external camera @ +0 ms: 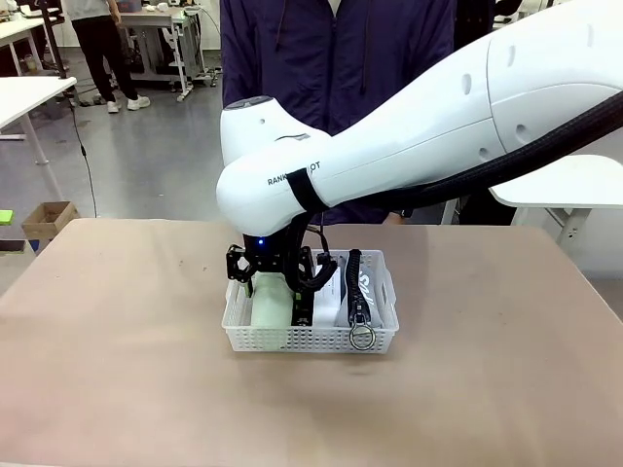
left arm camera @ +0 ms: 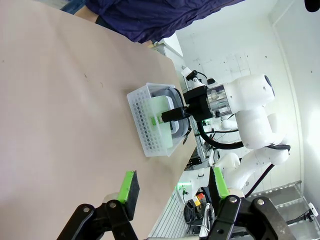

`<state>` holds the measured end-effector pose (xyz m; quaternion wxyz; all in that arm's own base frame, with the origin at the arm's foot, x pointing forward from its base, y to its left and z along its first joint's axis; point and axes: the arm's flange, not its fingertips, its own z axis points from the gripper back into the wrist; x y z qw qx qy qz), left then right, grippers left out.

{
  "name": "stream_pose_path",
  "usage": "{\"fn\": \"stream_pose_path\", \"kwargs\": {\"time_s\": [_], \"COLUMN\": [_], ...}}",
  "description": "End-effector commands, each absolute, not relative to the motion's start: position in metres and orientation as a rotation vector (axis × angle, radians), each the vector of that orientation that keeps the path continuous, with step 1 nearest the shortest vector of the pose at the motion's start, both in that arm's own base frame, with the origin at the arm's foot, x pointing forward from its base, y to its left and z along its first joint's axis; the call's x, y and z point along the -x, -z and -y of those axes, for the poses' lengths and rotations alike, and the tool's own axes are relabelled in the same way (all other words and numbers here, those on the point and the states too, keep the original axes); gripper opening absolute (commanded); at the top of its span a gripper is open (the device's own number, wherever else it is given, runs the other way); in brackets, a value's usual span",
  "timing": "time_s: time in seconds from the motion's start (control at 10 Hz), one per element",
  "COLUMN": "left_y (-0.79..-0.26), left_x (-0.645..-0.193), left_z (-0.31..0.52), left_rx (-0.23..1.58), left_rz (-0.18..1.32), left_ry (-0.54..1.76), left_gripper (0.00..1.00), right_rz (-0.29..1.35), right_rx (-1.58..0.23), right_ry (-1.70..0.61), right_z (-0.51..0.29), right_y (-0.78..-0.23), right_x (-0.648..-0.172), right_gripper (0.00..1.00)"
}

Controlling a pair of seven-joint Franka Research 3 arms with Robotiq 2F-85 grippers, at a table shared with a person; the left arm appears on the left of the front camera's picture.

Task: Efficiently arrange items inside the basket to fit them all.
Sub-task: Pick up the Reusable plastic cup and place it inside the Organizing basket.

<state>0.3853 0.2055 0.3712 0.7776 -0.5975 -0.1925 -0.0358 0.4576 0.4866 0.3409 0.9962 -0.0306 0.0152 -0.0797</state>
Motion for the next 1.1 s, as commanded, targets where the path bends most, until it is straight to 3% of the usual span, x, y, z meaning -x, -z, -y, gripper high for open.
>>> {"fn": "stream_pose_path", "kwargs": {"time_s": [0.0,0.5,0.8,1.0], "left_y": [-0.372,-0.372,-0.372,-0.372], "left_x": [-0.384,-0.384,-0.384,-0.384], "left_z": [-0.203,-0.203,-0.203,-0.203], "left_rx": [1.289,1.289,1.289,1.289], "left_rz": [0.420,0.420,0.420,0.420], "left_ry": [0.085,0.085,0.085,0.085], "left_gripper": [0.74,0.74,0.74,0.74], "right_rz": [-0.044,-0.028,-0.092,-0.226], "right_rx": [0.066,0.006,-0.099,-0.265], "right_ry": [0.135,0.117,0.096,0.071], "right_z": [-0.486,-0.466,-0.386,-0.299], "right_y": [-0.344,-0.376,-0.434,-0.460], "right_x": [-0.461,-0.451,-0.432,-0.431], "right_gripper": [1.00,1.00,1.00,1.00]}}
